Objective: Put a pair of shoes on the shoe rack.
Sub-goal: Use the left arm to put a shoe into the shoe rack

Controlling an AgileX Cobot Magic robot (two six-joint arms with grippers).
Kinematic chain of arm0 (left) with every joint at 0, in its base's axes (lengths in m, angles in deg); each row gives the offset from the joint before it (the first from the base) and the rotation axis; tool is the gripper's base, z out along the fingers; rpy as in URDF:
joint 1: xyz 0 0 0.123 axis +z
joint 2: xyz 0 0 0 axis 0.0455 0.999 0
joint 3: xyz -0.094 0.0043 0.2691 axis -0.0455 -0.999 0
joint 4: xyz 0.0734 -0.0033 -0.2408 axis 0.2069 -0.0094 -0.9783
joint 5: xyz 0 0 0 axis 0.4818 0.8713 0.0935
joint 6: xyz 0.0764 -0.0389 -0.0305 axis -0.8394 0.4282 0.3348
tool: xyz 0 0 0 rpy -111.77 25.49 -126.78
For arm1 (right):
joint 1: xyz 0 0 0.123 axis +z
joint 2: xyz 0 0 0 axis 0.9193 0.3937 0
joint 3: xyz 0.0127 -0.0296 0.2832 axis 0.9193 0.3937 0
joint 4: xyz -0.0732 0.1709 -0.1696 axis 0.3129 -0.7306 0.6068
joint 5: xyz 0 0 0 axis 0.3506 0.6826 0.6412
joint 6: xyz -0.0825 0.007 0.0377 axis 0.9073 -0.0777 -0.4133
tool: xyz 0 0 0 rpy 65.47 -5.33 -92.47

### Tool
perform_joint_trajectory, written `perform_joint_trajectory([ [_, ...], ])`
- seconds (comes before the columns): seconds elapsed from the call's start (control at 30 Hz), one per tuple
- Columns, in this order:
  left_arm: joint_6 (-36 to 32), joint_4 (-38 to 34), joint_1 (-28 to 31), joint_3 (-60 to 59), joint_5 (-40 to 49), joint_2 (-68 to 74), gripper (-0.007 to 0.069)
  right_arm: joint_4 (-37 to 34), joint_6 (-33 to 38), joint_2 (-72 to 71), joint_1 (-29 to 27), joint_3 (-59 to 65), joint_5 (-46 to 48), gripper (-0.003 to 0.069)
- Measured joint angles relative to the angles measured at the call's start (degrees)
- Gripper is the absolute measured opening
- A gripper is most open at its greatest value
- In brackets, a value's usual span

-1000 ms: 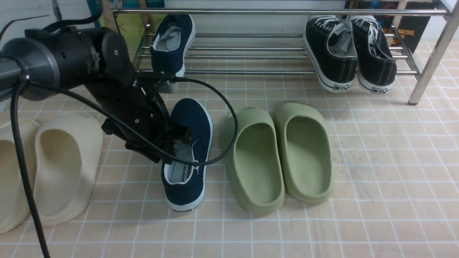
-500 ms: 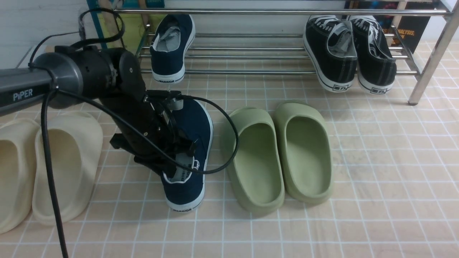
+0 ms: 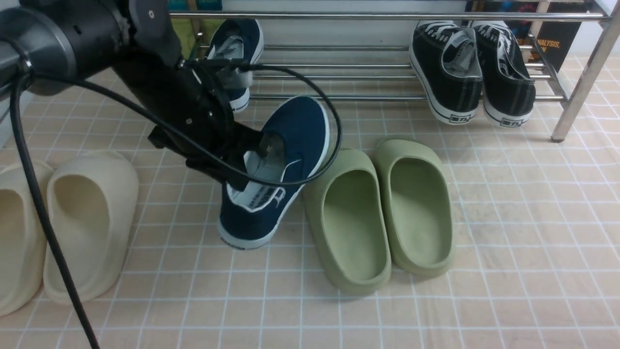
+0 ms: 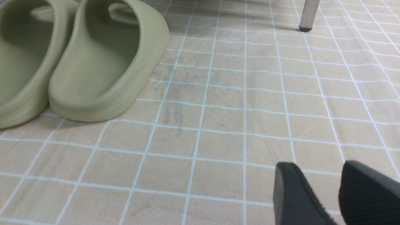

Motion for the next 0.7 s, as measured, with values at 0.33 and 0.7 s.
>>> perform_joint_trajectory([
  [0.33,4.9,-0.6,-1.4,15.8,-4.7,9.0,0.0029,0.0,0.0,0.0,0.0,0.0,0.0,0.0239],
  [0.7,16.1,6.0,-1.4,30.8,-13.6,19.7,0.0028,0.0,0.0,0.0,0.0,0.0,0.0,0.0239],
])
